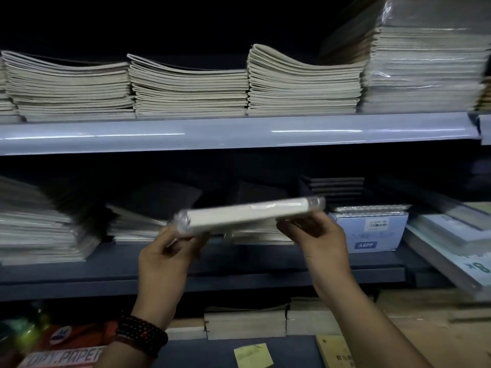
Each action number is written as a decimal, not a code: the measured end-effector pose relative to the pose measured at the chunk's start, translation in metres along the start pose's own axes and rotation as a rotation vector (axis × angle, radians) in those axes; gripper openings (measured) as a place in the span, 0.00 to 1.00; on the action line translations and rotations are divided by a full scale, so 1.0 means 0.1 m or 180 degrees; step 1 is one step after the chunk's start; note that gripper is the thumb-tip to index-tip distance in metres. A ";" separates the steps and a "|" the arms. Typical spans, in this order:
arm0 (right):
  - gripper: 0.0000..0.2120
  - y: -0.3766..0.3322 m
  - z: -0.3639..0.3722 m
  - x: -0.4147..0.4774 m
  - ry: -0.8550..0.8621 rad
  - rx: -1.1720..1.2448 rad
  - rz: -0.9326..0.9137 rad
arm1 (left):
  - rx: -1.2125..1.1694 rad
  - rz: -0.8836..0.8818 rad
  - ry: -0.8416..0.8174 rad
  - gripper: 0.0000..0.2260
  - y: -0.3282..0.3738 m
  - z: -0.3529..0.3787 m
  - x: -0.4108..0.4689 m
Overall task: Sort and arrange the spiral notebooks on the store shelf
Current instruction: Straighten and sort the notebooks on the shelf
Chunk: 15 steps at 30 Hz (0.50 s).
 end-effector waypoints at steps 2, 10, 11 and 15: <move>0.09 0.04 -0.01 0.03 0.0047 0.0030 -0.0110 | -0.0232 -0.0128 -0.0196 0.21 -0.03 0.03 -0.02; 0.12 0.17 0.01 -0.02 0.0042 -0.0014 0.0497 | -0.1104 -0.0935 -0.0310 0.15 -0.07 0.02 -0.02; 0.11 0.19 0.01 -0.02 0.0042 -0.0046 0.0577 | -0.1142 -0.1004 -0.0330 0.15 -0.06 0.03 -0.02; 0.12 0.23 0.03 0.00 -0.0190 0.0608 0.1259 | -0.1271 -0.0990 -0.0188 0.17 -0.10 0.03 0.00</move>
Point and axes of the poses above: each hand's wrist, its own x-axis towards the middle knuckle, its own z-axis out of the palm, y = z × x, the point moved 4 cm from there along x, towards the middle knuckle, and after that the axes turned 4 degrees about -x, right-handed, at the moved point
